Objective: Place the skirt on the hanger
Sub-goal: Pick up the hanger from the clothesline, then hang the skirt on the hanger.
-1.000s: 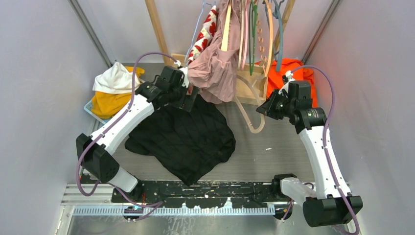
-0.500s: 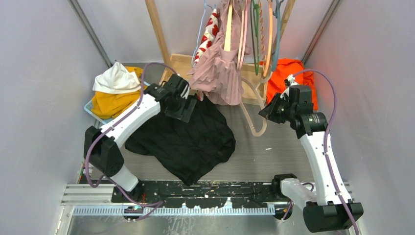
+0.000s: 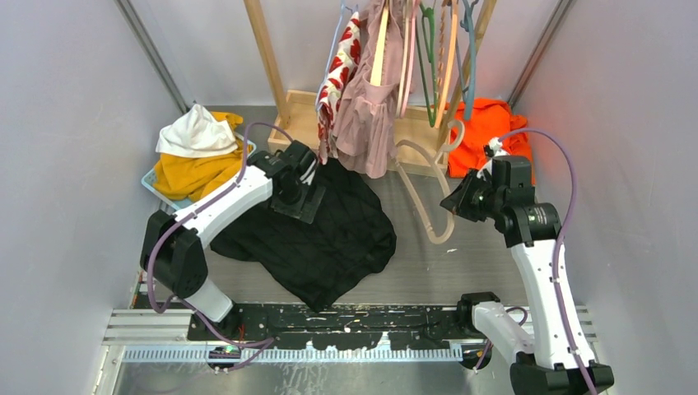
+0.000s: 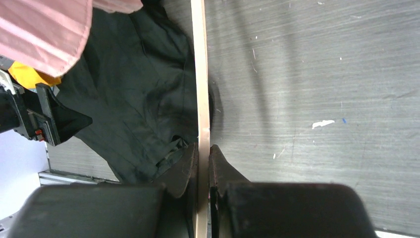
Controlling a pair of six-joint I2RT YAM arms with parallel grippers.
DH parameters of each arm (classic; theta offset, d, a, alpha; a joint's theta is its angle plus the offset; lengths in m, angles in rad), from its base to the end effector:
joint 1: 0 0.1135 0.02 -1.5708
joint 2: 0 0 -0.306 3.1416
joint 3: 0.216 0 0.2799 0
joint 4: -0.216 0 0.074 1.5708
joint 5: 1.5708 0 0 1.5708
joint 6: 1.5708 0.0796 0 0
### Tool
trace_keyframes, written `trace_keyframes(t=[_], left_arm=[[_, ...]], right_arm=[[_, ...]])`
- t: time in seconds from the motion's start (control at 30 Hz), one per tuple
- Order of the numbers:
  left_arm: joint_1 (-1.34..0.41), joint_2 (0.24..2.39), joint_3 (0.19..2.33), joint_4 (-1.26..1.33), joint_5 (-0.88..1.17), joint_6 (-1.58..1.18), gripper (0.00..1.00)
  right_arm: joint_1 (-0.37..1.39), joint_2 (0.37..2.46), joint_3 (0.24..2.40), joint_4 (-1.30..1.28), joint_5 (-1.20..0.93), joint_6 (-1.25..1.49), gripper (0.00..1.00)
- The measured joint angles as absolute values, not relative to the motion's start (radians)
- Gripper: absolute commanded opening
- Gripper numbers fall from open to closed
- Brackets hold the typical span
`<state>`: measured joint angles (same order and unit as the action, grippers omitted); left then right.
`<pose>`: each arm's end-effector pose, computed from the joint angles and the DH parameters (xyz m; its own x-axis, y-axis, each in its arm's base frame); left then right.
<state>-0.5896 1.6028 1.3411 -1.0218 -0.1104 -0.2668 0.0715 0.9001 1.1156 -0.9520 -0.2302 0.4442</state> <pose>0.2981 -0.1889 0.2597 -0.9078 0.2920 -0.3012 0.2979 0.9542 0.0272 0.1945 0.0321 0.3685 -0.7073 0.3688 -0.6031 0.0729 0.8866 0.4568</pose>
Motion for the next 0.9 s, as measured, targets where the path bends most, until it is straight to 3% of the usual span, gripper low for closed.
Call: trace_keyframes(t=[0.47, 0.9], left_arm=[[-0.842, 1.448, 1.226, -0.978, 0.047, -0.356, 0.95], [-0.848, 1.444, 1.236, -0.912, 0.096, -0.363, 0.94]], right_arm=[[0.079, 0.672, 1.168, -1.228, -0.196, 0.442, 0.01], [0.080, 0.614, 1.161, -1.336, -0.073, 0.445, 0.01]])
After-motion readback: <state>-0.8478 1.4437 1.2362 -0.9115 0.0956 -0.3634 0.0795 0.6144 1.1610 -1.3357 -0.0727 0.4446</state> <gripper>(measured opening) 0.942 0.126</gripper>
